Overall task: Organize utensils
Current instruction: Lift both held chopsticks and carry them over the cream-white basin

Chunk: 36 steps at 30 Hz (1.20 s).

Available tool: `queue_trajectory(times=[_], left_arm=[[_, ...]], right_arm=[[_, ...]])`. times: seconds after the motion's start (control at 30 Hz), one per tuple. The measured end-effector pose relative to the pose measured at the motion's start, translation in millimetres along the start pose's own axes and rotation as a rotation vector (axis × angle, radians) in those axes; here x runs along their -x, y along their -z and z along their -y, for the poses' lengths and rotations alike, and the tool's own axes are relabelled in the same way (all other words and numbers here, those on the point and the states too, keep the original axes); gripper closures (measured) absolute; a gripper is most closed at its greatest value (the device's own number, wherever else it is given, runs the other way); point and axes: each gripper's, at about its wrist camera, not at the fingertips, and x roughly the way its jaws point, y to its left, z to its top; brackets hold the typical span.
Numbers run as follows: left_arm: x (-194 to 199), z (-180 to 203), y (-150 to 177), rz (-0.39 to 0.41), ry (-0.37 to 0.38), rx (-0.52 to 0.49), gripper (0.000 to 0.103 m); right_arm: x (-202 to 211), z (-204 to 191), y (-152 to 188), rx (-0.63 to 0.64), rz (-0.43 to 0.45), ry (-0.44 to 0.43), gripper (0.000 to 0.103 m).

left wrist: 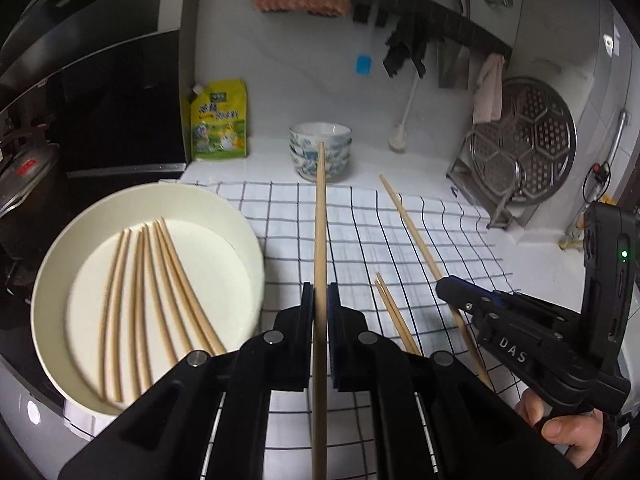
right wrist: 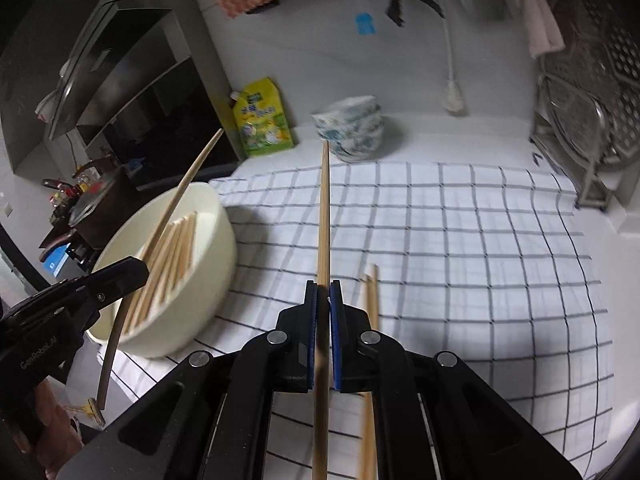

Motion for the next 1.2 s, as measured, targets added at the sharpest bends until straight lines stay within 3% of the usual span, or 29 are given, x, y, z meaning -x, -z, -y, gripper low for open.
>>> queue_trajectory(times=[0.23, 0.6, 1.2], left_arm=[[21, -55, -21, 0.054, -0.074, 0.011, 0.096], [28, -137, -20, 0.056, -0.163, 0.072, 0.096], [5, -193, 0, -0.029, -0.181, 0.147, 0.096]], right_arm=[[-22, -65, -34, 0.07, 0.0, -0.058, 0.097], [-62, -152, -45, 0.143, -0.043, -0.146, 0.097], [-118, -203, -35, 0.188, -0.154, -0.173, 0.097]])
